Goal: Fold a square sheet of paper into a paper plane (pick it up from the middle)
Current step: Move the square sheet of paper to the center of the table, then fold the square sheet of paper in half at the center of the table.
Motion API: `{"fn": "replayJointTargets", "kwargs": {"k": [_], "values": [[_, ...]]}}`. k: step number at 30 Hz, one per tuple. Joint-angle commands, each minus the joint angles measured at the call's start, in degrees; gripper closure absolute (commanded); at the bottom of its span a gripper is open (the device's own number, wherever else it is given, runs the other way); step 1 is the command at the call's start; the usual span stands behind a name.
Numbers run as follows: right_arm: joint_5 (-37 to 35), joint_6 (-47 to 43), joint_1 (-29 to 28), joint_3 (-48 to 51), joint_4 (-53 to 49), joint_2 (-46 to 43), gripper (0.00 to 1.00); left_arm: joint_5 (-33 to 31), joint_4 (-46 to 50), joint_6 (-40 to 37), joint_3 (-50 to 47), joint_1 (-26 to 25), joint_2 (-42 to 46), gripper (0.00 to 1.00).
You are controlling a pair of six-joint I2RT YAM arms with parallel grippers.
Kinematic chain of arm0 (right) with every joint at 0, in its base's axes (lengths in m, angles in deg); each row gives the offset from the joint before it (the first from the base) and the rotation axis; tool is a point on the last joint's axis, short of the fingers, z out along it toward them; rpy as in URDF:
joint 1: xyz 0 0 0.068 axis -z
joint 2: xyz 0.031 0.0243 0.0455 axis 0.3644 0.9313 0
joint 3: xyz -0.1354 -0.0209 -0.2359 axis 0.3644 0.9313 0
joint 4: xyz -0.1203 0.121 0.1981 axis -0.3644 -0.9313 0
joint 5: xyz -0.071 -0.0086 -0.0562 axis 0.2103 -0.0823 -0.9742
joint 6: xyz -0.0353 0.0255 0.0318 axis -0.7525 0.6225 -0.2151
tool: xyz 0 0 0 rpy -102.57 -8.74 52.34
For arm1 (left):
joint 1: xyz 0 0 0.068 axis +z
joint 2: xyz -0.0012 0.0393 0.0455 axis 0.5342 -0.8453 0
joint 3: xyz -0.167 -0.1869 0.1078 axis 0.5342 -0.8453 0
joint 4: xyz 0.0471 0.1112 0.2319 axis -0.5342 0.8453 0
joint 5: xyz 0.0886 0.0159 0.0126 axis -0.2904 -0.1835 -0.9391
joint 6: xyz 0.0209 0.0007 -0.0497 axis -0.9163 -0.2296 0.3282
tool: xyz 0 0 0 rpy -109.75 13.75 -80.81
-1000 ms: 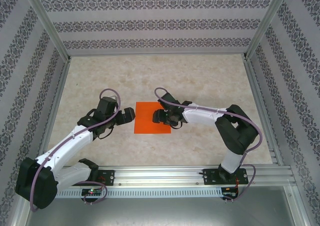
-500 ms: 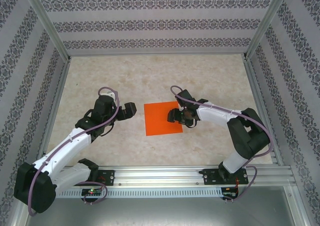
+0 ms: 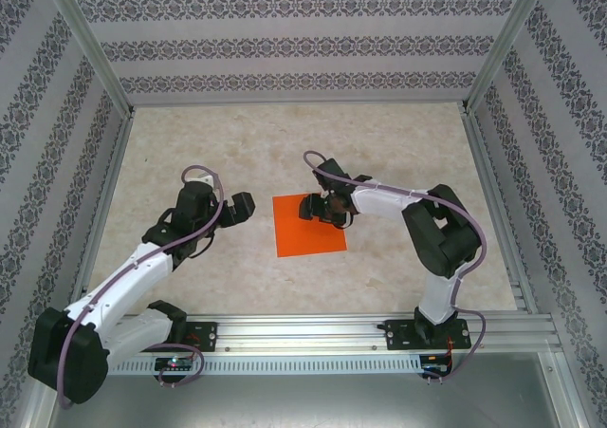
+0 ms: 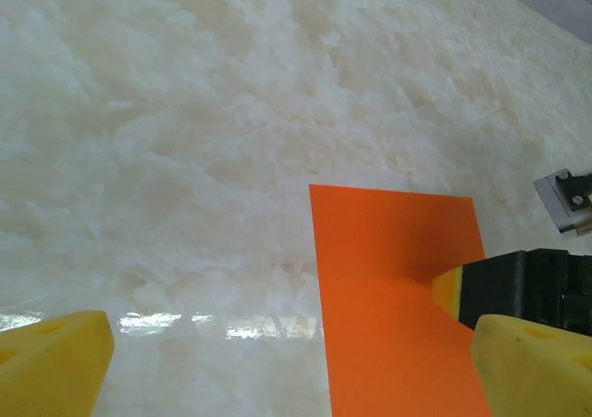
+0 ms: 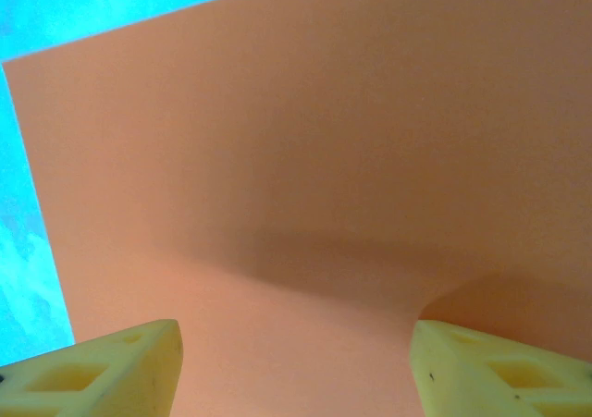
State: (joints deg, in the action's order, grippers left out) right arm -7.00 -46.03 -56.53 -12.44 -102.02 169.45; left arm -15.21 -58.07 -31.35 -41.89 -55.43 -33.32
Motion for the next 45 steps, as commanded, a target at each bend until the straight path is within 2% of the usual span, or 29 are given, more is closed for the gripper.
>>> {"fn": "replayJointTargets", "kwargs": {"k": [1,8,13,15,16,19,26,29,32,33,45], "values": [[-2.68,2.76,-0.68,3.5,-1.94,-0.01,0.33,-0.73,1.54,-0.7,-1.02,0.73,2.15,0.0],[-5.86,5.19,-0.88,9.86,-2.21,-6.54,0.33,2.82,-2.64,-0.38,-3.92,0.77,3.8,0.0],[-8.55,2.47,-2.08,5.05,-5.85,-9.27,0.31,6.24,-3.3,-1.37,-3.45,0.73,2.7,0.0],[-13.39,0.96,-3.95,1.3,-9.52,-10.75,0.29,5.49,-2.33,-1.83,-3.36,0.78,3.22,0.0],[-16.57,-0.35,-5.34,-0.17,-10.94,-11.53,0.28,4.96,-1.92,-2.04,-3.56,0.74,3.62,0.0],[-23.22,-3.89,-8.34,-3.17,-14.61,-13.12,0.09,4.56,-1.15,-2.71,-4.4,0.78,5.13,0.0],[-31.54,-8.65,-11.31,-4.61,-17.54,-14.81,0.02,1.09,-1.78,-0.9,-8.18,0.79,9.08,0.0],[-31.14,-6.26,-10.68,-2.7,-15.36,-15.59,0.02,-0.31,-2.64,0.67,-9.69,0.76,10.57,0.0],[-20.45,-4.4,-7.71,-4.2,-17.83,-12.64,0.02,0.05,-3.85,0.78,-10.77,0.78,10.97,0.0],[-19.55,-4.17,-7.65,-4.54,-18.24,-11.72,0.02,0.97,-4.0,0.0,-10.57,0.76,10.6,0.0],[-19.97,0.86,-10.18,-13.18,-26.28,-0.85,0.02,7.0,-2.81,-3.15,-4.45,0.75,-2.15,0.0]]}}
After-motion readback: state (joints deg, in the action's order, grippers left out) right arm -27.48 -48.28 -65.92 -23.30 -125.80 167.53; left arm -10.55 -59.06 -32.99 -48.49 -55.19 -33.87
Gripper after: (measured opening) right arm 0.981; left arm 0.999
